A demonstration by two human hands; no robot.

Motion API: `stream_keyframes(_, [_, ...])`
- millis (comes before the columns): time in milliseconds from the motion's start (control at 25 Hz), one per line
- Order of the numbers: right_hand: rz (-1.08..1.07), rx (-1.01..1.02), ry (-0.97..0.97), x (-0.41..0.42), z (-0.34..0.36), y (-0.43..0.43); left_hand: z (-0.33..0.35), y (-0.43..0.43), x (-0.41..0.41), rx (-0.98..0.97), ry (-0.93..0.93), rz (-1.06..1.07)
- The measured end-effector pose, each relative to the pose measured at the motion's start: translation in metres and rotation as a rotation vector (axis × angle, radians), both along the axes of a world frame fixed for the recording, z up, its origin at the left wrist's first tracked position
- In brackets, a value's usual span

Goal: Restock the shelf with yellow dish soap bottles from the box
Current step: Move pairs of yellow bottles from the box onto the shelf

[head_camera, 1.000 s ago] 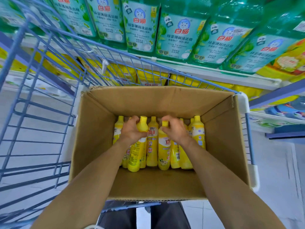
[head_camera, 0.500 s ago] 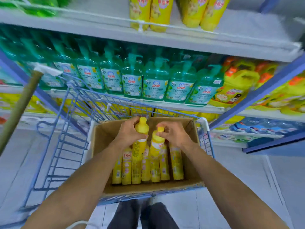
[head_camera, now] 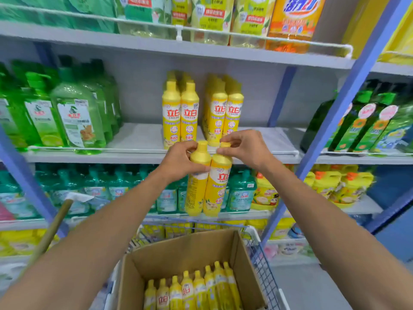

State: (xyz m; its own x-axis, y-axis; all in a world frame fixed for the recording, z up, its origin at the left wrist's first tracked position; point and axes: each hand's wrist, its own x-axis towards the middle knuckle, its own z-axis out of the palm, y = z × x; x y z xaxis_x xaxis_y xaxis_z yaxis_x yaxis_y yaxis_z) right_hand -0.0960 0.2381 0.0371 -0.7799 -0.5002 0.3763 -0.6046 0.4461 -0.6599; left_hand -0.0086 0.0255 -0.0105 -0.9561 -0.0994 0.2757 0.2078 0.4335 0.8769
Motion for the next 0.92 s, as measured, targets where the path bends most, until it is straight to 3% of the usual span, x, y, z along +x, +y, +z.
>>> stream_keyframes(400, [-0.016,-0.148,0.25,-0.067,0.134,0.024,0.135,0.023,-0.087,-0.098,0.334,0.241])
stream_keyframes(640, [-0.004,-0.171,0.295,-0.126,0.143,0.023,0.14,0.041,-0.137,-0.165,0.305,0.441])
stream_keyframes(920, [0.019,-0.157,0.297,-0.174,0.102,0.017,0.099,0.045,-0.174,-0.143,0.248,0.484])
